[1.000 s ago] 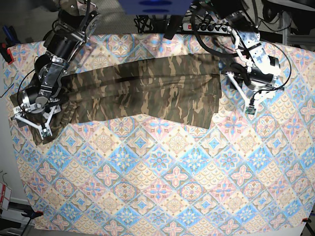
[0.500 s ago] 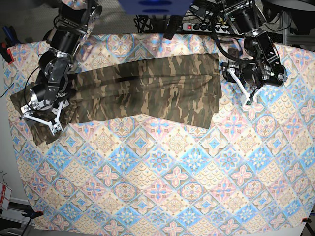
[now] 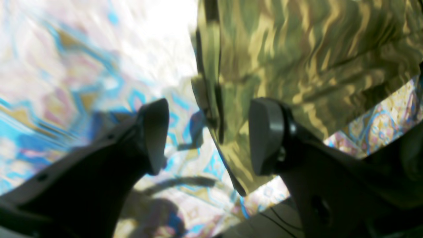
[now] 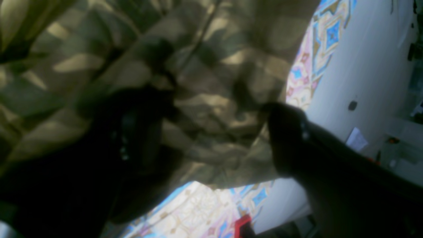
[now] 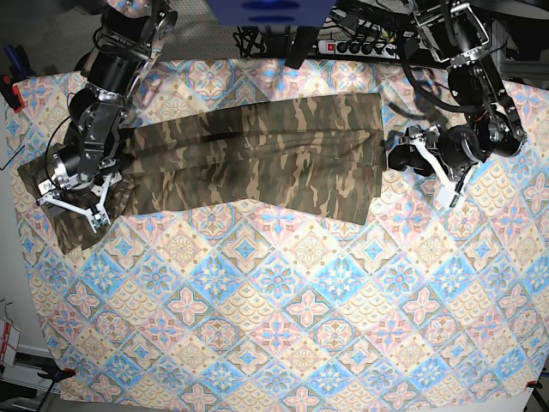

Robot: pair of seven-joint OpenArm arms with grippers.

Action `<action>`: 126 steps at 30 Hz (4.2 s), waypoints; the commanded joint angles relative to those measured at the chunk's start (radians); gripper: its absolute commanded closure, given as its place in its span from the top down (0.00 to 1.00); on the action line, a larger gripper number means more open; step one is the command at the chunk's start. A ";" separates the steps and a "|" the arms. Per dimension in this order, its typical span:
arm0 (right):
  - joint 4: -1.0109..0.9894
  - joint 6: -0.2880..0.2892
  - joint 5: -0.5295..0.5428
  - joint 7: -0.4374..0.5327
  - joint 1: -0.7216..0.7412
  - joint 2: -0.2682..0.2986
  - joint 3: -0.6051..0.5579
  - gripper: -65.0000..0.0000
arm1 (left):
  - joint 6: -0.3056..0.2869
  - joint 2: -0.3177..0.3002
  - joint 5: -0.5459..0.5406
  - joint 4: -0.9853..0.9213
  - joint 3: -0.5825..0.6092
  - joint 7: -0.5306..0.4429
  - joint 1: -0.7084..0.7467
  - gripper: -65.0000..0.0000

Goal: Fold the T-shirt properly
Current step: 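Open the left gripper and move it to the shirt's other end, then grasp the shirt end with the left gripper and pull it outward, then fold the held shirt end over toward the right gripper with the left gripper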

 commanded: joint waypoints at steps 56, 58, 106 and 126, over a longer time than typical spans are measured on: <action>0.015 -0.013 0.002 0.011 0.026 0.014 0.009 0.74 | -0.002 -0.191 -0.016 -0.678 0.320 -0.275 -0.299 0.04; 0.027 -0.013 0.002 0.011 0.026 0.010 0.009 0.74 | -0.002 -0.207 -0.016 -0.678 0.320 -0.275 -0.317 0.04; 0.187 -0.013 0.097 0.003 0.027 -0.026 0.149 0.74 | 0.057 0.076 -0.014 0.052 0.756 -0.007 -0.322 0.04; 0.193 -0.013 0.097 0.005 0.021 -0.026 0.151 0.74 | 0.222 0.164 -0.023 -0.244 0.994 -0.168 -0.406 0.04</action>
